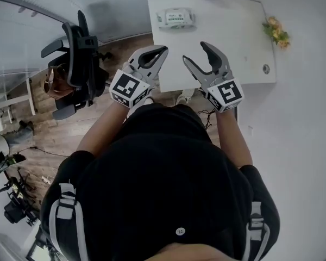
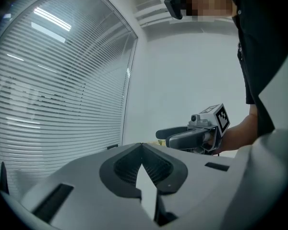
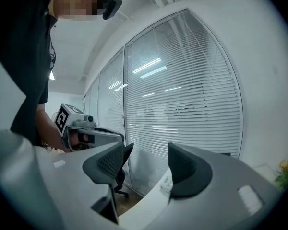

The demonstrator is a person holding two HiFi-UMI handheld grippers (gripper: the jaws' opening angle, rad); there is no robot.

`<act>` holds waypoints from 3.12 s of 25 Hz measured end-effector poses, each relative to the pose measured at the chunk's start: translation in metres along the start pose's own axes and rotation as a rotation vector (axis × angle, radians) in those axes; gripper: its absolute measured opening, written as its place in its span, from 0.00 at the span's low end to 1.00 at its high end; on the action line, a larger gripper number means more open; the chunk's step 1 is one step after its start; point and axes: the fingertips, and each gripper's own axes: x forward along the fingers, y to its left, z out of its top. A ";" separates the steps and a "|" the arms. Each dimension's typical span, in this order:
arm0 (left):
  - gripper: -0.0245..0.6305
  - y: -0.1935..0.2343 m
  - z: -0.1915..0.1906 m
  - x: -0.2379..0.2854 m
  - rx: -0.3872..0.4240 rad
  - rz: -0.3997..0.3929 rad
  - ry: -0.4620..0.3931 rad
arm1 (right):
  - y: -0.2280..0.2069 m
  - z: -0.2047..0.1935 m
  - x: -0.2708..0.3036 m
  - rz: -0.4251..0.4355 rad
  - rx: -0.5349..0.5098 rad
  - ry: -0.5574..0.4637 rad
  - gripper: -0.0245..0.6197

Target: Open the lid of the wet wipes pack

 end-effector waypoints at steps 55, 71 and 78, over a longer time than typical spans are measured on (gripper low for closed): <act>0.05 0.217 -0.202 0.176 -0.237 0.248 0.368 | -0.193 -0.216 0.225 0.220 -0.228 0.578 0.47; 0.05 0.234 -0.282 0.206 -0.314 0.272 0.523 | -0.204 -0.274 0.240 0.259 -0.317 0.717 0.49; 0.05 0.238 -0.304 0.207 -0.346 0.274 0.595 | -0.199 -0.293 0.238 0.309 -0.401 0.784 0.49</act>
